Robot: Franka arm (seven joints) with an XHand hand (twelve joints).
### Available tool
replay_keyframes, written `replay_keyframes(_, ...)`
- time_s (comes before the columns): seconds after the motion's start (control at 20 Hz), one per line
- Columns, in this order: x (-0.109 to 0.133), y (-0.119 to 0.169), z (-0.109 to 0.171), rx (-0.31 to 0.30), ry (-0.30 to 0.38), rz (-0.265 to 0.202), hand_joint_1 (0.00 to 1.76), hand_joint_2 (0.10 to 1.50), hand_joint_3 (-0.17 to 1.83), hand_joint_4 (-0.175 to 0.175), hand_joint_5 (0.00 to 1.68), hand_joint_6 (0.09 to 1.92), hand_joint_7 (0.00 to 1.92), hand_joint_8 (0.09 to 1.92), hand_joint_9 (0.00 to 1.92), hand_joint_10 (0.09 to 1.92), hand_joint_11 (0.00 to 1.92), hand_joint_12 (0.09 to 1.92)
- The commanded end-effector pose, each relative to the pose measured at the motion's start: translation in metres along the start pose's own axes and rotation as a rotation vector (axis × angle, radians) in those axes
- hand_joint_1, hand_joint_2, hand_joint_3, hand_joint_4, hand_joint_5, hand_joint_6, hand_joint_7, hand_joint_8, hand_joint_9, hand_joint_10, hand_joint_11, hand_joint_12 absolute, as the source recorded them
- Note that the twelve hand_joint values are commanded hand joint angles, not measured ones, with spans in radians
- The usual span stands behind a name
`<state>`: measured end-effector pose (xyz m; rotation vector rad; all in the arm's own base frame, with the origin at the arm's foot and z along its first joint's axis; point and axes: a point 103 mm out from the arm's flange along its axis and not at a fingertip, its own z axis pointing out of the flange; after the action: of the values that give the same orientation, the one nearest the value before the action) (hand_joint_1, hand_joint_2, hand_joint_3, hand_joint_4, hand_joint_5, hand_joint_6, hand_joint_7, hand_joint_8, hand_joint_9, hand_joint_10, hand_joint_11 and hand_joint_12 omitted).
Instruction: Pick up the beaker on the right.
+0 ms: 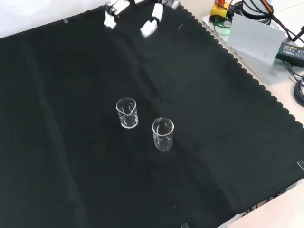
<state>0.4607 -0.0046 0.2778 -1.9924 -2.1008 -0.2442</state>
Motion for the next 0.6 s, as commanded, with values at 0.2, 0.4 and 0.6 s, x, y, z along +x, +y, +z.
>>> replay_keyframes(0.2, -0.003, 0.049, 0.055, 0.022, 0.099, -0.107, 0.71, 0.73, 0.63, -0.056, 0.26, 0.09, 0.16, 0.62, 0.28, 0.68, 0.00, 1.23)
replay_keyframes(0.4, -0.011, 0.059, 0.078, 0.055, 0.152, -0.126, 0.73, 0.69, 0.66, -0.061, 0.26, 0.09, 0.17, 0.64, 0.30, 0.69, 0.00, 1.26)
replay_keyframes(0.6, -0.017, 0.066, 0.097, 0.048, 0.205, -0.159, 0.76, 0.65, 0.69, -0.065, 0.26, 0.09, 0.16, 0.64, 0.28, 0.68, 0.00, 1.22)
